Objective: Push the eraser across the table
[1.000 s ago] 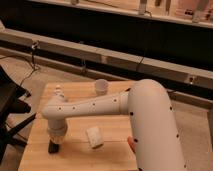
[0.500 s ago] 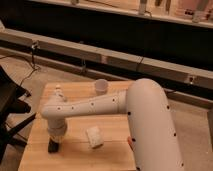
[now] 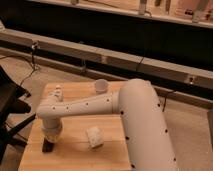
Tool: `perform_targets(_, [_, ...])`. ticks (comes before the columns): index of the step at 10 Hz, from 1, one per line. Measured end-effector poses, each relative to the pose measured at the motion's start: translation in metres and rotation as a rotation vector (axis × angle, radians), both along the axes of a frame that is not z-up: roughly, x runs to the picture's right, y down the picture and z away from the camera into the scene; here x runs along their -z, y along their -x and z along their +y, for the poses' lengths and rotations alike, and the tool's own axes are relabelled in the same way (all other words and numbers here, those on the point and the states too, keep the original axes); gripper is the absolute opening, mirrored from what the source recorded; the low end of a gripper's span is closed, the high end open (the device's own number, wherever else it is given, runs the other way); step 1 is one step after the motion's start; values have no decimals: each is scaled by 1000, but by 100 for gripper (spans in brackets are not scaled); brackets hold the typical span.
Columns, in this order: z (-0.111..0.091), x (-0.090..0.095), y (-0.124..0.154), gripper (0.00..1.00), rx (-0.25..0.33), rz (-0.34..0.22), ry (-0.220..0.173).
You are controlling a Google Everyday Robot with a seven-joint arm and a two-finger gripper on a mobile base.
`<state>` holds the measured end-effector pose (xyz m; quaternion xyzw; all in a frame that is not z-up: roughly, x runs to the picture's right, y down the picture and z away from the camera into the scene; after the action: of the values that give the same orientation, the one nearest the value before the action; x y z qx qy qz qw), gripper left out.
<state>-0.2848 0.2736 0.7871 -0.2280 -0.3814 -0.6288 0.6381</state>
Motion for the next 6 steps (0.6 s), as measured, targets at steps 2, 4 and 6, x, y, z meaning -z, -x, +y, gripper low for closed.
perform_targets(2, [-1, 0, -2, 0, 2, 1, -3])
perform_targets(4, [-1, 0, -1, 0, 2, 2, -2])
perform_targets(6, [1, -1, 12, 0, 21, -36, 5])
